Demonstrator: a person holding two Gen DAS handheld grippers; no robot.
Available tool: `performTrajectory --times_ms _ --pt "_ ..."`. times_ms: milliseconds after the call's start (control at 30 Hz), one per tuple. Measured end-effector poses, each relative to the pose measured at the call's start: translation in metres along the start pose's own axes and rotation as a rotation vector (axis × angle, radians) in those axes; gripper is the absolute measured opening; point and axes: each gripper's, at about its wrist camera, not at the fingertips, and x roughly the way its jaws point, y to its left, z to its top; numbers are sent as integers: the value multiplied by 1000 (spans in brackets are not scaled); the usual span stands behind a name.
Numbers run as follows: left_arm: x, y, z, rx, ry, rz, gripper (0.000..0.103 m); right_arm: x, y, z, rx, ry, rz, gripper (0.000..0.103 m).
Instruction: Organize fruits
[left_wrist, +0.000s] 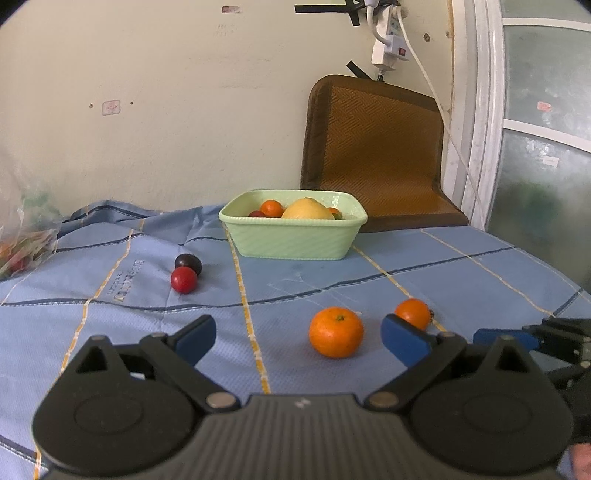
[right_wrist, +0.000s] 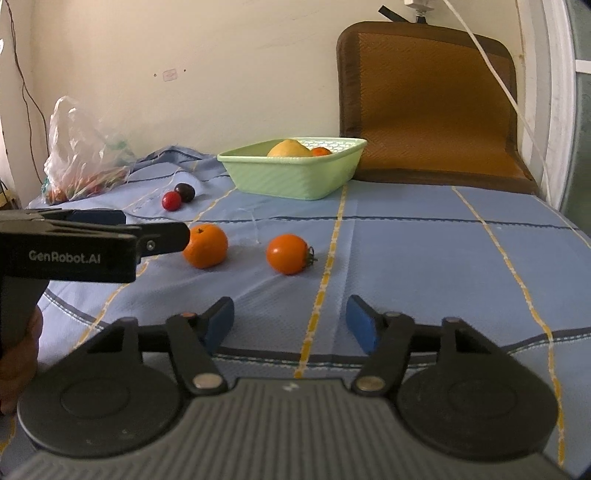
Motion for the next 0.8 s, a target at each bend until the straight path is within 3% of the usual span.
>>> performTrajectory --times_ms 367,800 --pt "-2 -1 -1 5 -10 4 99 -3 -7 0 51 -17 -5 57" --pt "-4 1 -1 -5 -27 13 101 -13 -18 -2 139 -91 1 56"
